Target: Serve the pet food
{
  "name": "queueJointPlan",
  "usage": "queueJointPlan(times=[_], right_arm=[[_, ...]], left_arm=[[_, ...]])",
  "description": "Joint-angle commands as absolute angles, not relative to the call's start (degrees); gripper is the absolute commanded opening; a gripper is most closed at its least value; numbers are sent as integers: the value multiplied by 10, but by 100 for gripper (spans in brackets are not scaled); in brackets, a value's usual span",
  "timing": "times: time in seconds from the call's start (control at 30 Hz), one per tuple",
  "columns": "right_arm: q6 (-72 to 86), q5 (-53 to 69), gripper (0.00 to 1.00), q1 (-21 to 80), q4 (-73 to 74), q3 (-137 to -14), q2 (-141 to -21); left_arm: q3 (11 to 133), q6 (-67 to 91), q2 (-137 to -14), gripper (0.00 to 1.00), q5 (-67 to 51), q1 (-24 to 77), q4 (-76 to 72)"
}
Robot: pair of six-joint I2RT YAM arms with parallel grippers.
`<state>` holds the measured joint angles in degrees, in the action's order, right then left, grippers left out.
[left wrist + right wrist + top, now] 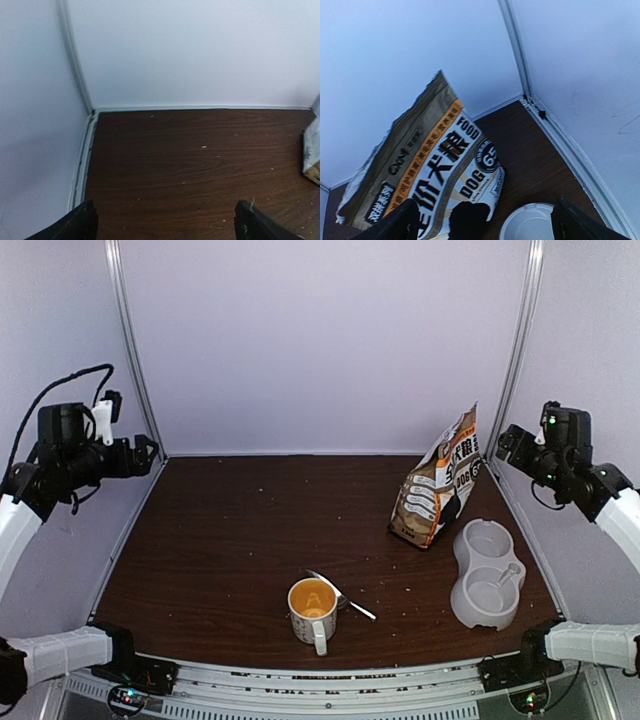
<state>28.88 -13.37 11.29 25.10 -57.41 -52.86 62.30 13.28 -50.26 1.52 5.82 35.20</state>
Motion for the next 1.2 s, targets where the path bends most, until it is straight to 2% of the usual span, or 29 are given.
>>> queueJointPlan(times=[0.0, 0.13, 0.4, 0.57, 0.67, 0.77, 0.87, 0.9, 0.93, 1.17], right_arm=[[308, -252, 94, 214, 358, -685, -594], [334, -258, 95, 253, 369, -753, -652], [354, -272, 94, 262, 441, -922, -825], [370, -293, 92, 262, 502, -1004, -924], [381, -282, 82, 264, 503, -1014, -946], [379, -273, 56, 272, 486, -1010, -945], [371, -254, 24, 278, 477, -1010, -942], [369, -240, 9, 279, 475, -1011, -941], [366, -229, 0, 280, 474, -1012, -939], [303, -120, 0, 318, 388, -991, -894]], left_arm=[[729, 55, -582, 98, 47, 183, 347], [755, 45, -616, 98, 28, 208, 314], [664, 36, -566, 98, 58, 208, 260], [662, 33, -564, 98, 71, 208, 268], [660, 34, -561, 98, 62, 208, 268], [658, 34, -561, 98, 59, 208, 268], [658, 34, -559, 98, 60, 208, 268], [657, 33, -558, 98, 60, 208, 268], [657, 34, -558, 98, 61, 208, 268], [654, 35, -554, 98, 71, 208, 265]])
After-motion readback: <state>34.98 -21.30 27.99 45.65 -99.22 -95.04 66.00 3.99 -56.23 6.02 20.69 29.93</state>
